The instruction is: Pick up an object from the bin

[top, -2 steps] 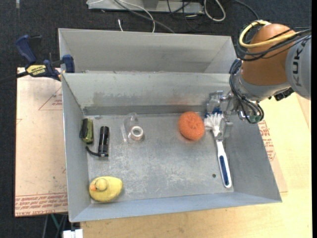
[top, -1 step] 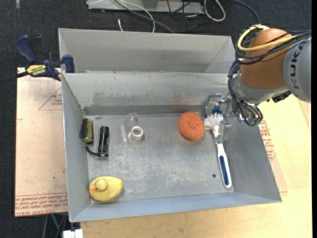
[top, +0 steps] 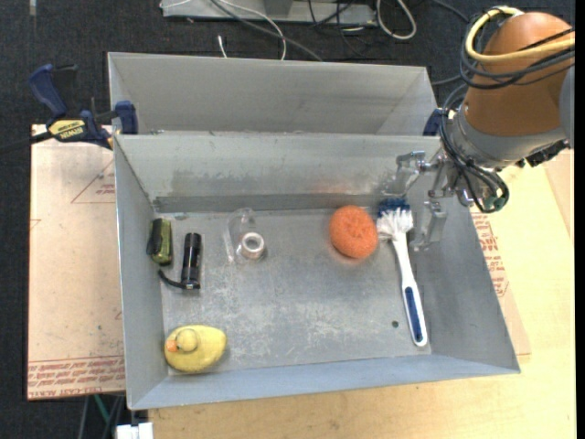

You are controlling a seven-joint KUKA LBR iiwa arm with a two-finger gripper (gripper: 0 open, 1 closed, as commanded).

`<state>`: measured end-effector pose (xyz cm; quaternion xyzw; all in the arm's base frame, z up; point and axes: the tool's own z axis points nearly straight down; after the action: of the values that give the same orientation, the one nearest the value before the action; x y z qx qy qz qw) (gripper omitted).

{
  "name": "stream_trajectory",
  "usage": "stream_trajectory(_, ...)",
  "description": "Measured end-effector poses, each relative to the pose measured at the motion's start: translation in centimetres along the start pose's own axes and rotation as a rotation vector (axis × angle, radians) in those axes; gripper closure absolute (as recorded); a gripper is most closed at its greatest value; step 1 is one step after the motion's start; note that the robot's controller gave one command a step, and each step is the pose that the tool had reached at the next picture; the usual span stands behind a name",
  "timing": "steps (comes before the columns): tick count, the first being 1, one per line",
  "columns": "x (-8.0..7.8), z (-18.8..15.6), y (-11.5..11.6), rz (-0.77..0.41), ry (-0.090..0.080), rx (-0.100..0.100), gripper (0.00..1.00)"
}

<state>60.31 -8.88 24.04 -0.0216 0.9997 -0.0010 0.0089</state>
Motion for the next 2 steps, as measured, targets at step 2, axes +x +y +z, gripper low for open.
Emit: stream_trajectory(2,0.2,4.2,3.1,-0.024,-0.013,0.0,0.0)
